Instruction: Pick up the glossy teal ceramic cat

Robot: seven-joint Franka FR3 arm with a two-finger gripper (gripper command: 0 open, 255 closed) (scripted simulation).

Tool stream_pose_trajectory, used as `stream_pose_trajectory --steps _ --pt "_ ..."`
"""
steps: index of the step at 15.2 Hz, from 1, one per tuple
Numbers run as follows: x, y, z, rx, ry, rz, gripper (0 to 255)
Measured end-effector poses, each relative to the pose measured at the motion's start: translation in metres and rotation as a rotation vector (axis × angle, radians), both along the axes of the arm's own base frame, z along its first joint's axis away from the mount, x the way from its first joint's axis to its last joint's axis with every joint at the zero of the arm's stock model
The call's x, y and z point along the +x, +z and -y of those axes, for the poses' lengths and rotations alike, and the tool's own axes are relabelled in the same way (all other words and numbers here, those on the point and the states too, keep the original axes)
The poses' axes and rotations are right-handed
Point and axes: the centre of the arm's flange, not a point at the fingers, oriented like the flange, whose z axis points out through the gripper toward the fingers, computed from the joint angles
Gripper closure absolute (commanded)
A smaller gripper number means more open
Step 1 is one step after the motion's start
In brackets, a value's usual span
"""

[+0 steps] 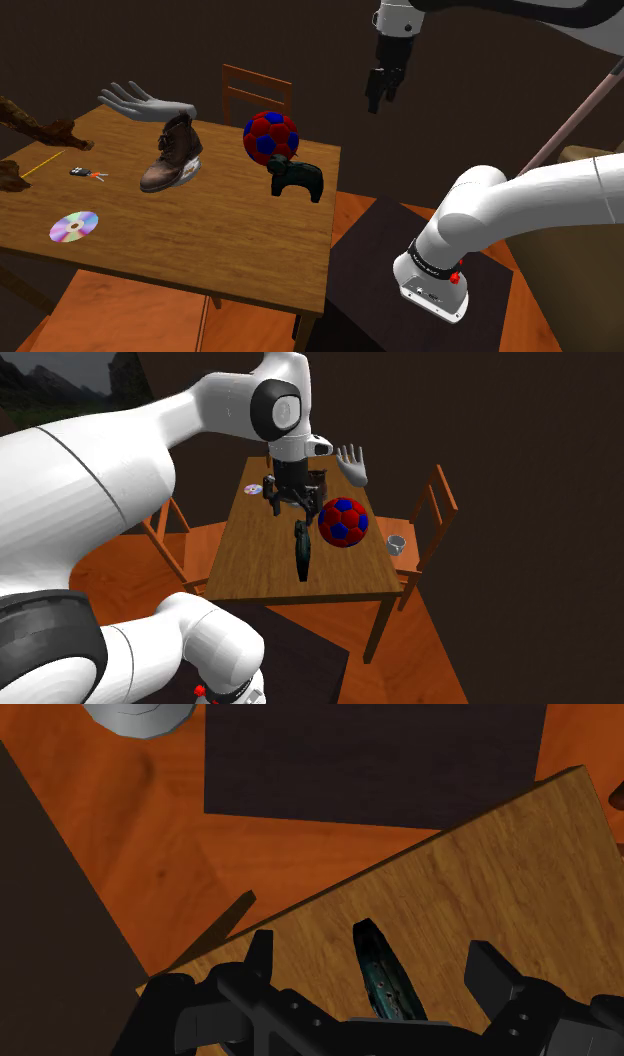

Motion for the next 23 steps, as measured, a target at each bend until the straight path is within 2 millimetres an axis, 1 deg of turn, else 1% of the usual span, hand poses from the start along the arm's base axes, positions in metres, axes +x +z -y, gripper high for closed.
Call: stream_pose_trajectory --steps 1,2,5,9,12,14,16,20,22,23 --pt "0.0 0.0 0.0 0.0 0.0 0.0 0" --pt "0.003 -0.005 -0.002 -0.003 0.01 0.0 0" --pt "0.022 -0.034 -0.013 -0.022 0.064 0.004 0" --pt "0.047 -0.076 -0.028 -0.05 0.147 0.012 0" --pt "0.065 -0.11 -0.043 -0.071 0.21 0.018 0" --pt "0.079 -0.128 -0.049 -0.086 0.252 0.023 0" --pt "0.091 -0.152 -0.061 -0.1 0.294 0.027 0" --pt "0.111 -0.196 -0.078 -0.129 0.379 0.035 0" --pt "0.125 -0.221 -0.087 -0.143 0.421 0.039 0" --pt "0.129 -0.227 -0.092 -0.148 0.436 0.041 0"
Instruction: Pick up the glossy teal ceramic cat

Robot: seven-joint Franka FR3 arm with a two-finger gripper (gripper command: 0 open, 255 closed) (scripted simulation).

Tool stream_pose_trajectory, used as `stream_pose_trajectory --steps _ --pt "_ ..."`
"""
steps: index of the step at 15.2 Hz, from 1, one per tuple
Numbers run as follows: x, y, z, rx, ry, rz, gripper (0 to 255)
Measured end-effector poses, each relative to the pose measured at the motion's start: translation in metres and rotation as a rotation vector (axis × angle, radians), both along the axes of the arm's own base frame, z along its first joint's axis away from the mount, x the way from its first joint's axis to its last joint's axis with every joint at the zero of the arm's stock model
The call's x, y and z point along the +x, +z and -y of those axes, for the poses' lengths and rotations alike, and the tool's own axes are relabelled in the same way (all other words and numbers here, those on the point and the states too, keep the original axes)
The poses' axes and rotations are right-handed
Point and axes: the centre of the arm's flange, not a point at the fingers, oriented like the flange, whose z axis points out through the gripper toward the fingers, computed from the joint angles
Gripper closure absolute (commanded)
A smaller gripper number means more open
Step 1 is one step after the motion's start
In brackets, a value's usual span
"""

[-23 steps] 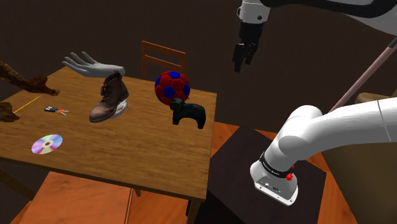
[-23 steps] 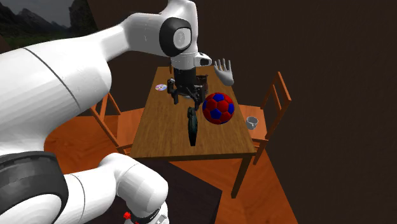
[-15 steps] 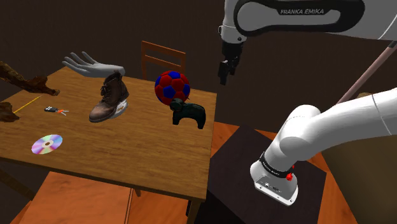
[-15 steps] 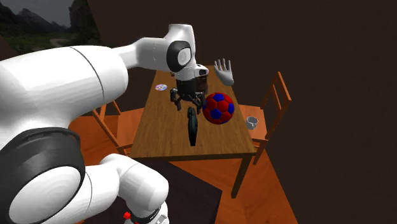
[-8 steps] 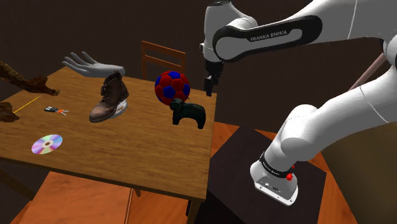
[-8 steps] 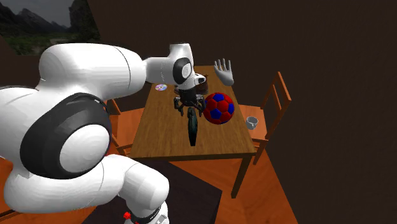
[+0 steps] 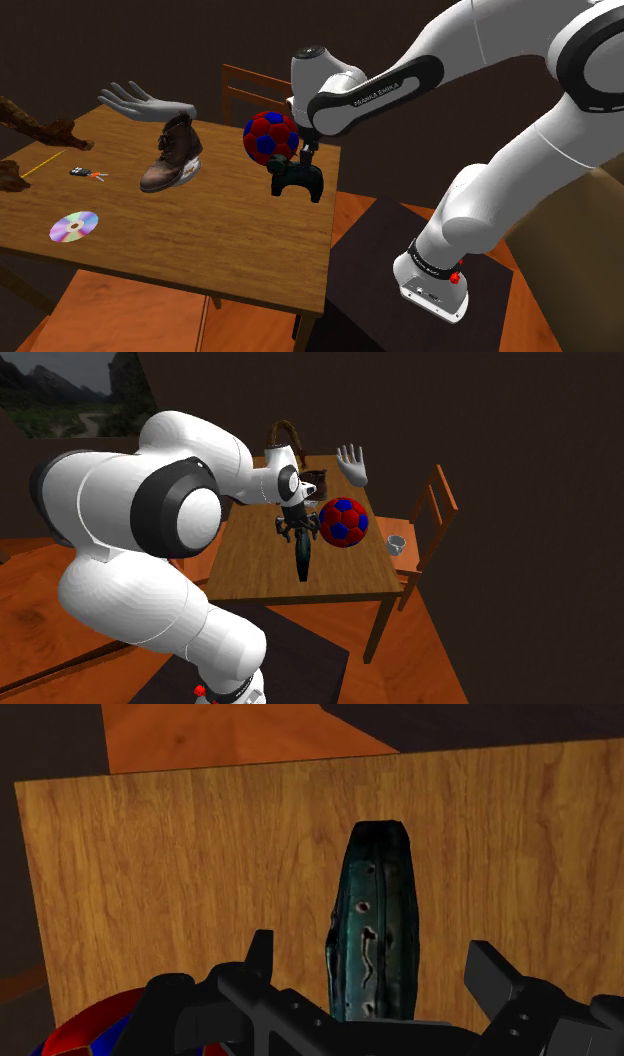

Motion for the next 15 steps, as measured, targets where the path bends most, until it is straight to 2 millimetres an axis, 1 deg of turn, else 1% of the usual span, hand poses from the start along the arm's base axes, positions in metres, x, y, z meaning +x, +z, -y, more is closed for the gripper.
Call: stream_pose_trajectory --steps 8,9,15 --pt "0.003 -0.042 -0.003 -0.004 0.016 0.003 0" --pt "0.002 -0.044 -0.003 -0.004 0.016 0.003 255" --pt "0.002 -0.044 -0.002 -0.004 0.015 0.005 255"
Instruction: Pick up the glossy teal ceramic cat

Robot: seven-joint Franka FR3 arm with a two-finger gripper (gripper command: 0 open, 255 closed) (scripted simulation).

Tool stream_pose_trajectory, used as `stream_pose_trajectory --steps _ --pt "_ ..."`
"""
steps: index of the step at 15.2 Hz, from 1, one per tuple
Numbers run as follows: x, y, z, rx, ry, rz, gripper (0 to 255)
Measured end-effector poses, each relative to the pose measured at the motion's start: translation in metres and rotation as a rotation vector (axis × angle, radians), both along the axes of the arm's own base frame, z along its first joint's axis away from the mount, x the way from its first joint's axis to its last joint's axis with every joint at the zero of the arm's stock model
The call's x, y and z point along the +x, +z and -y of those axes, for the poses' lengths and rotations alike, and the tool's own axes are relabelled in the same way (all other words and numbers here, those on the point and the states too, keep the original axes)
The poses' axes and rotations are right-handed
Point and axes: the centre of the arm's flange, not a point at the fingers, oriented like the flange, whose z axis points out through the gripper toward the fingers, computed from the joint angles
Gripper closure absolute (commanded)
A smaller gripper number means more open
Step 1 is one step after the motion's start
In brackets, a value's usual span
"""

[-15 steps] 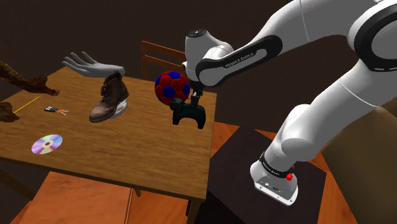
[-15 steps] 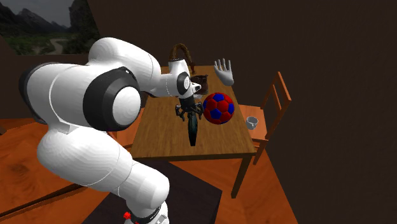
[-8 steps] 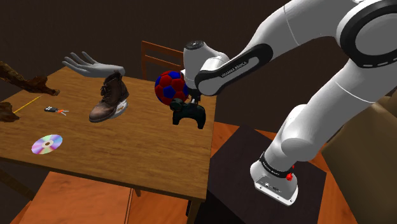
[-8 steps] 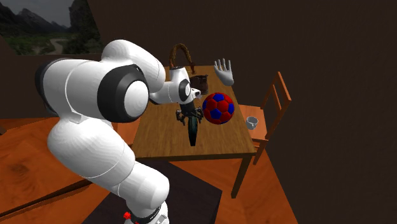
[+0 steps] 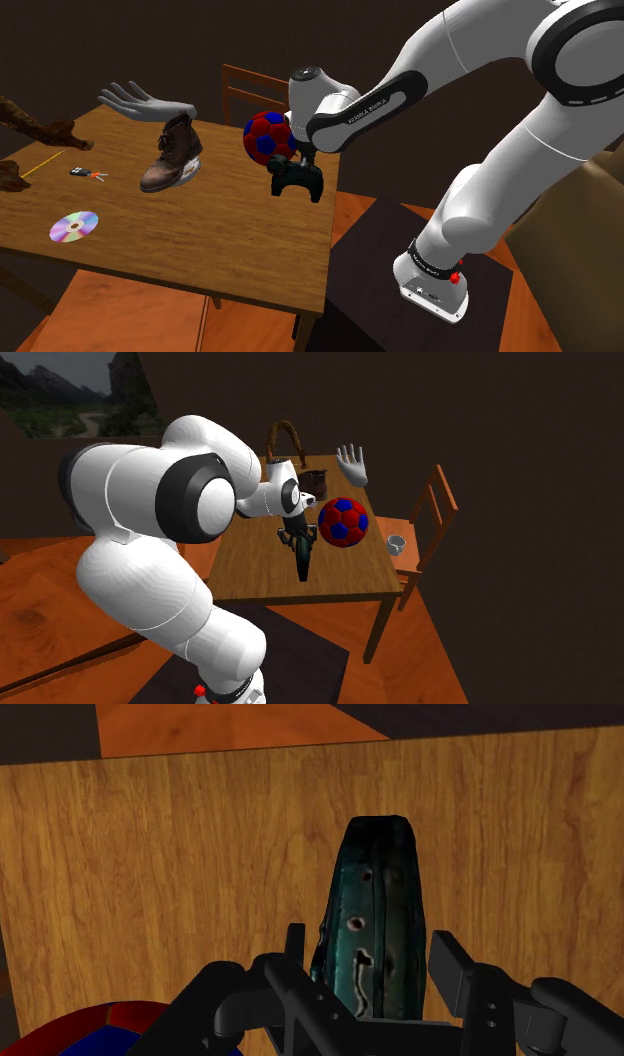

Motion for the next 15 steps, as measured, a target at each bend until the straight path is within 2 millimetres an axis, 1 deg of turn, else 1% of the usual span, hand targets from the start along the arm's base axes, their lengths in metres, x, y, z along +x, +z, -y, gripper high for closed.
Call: stream_pose_trajectory --steps 5,9,15 --pt "0.0 0.002 0.0 0.0 0.0 -0.001 255" --pt "0.0 0.019 -0.002 0.0 0.001 -0.002 255" --pt "0.0 0.052 -0.001 0.0 0.001 -0.002 255"
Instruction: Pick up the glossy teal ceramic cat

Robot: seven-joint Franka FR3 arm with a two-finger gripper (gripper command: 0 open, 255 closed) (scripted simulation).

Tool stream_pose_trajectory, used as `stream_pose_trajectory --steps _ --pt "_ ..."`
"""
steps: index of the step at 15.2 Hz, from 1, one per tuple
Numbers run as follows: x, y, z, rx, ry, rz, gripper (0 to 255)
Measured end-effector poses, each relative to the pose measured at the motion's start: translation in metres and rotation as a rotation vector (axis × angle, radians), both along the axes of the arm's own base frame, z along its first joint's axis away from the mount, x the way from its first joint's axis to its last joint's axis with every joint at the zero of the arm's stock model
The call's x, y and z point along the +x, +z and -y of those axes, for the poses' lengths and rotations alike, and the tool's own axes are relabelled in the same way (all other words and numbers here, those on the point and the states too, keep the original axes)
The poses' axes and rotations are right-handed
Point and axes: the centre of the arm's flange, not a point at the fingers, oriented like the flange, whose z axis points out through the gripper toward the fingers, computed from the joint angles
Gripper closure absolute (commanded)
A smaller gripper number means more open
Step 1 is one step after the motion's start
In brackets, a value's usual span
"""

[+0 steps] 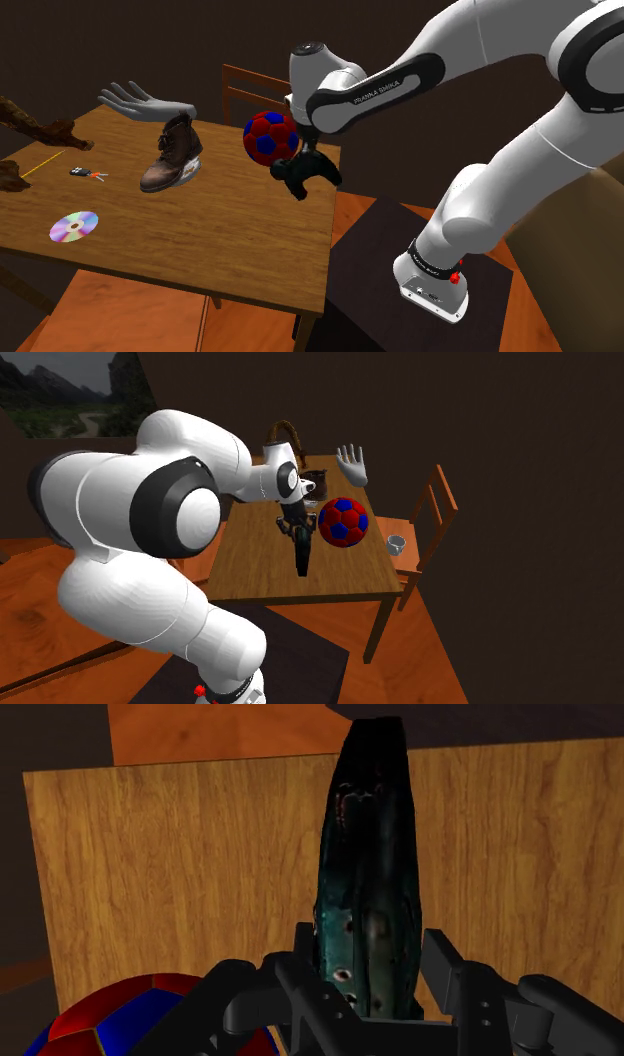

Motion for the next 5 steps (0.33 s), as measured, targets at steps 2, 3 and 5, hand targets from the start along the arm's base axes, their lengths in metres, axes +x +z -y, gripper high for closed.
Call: stream_pose_trajectory --steps 2,3,5 --pt "0.001 0.009 0.001 0.0 0.0 0.0 255" --pt "0.001 0.014 0.0 0.0 0.0 0.0 255" --pt "0.0 0.022 0.001 0.0 0.0 0.0 255"
